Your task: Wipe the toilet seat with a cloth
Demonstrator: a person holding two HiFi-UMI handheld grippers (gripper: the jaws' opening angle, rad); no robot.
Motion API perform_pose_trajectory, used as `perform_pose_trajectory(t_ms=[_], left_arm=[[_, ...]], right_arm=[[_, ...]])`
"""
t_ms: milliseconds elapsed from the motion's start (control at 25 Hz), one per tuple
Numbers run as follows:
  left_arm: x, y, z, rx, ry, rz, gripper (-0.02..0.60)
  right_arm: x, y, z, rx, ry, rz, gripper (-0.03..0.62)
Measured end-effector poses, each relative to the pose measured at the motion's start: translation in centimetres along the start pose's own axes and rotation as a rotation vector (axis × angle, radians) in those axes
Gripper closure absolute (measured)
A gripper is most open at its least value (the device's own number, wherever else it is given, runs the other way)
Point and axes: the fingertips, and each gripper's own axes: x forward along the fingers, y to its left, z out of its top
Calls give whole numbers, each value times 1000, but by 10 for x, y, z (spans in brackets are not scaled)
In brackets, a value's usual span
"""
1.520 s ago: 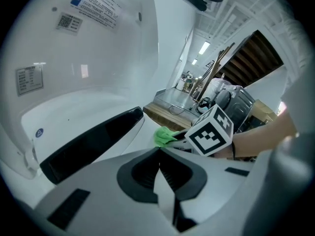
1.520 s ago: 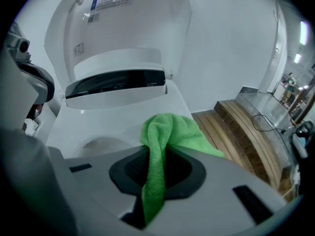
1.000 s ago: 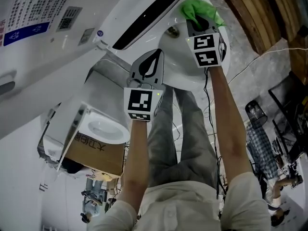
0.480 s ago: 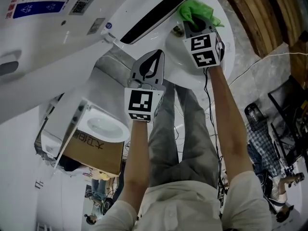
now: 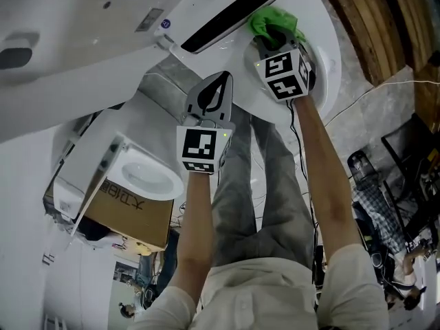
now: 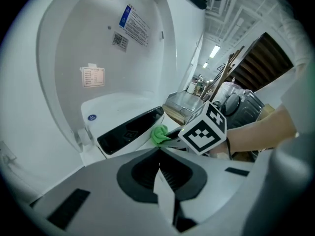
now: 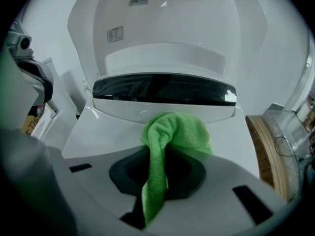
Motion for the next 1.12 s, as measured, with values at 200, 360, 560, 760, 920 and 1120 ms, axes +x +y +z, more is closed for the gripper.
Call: perform_pose_trajectory(t_ms=[200, 360, 560, 760, 920, 1120], left_arm=[[-11, 4, -8, -11, -4, 20, 569], [-20, 5, -15, -18, -7, 36, 569], [-30, 6, -25, -27, -10, 54, 569], [-42, 8, -35, -40, -12, 73, 569], [-50, 10, -45, -51, -9, 90, 569], [-62, 13, -61, -66, 3, 111, 569]], right_arm=[[2, 17, 0, -23, 5, 27, 545], [1, 34, 0, -54, 1, 48, 545], [1, 52, 0, -105, -1, 74, 545], [-1, 77, 1, -173, -2, 119, 545], [-3, 100, -2, -206, -7, 151, 545], [-6, 117, -8, -221, -15, 173, 545]])
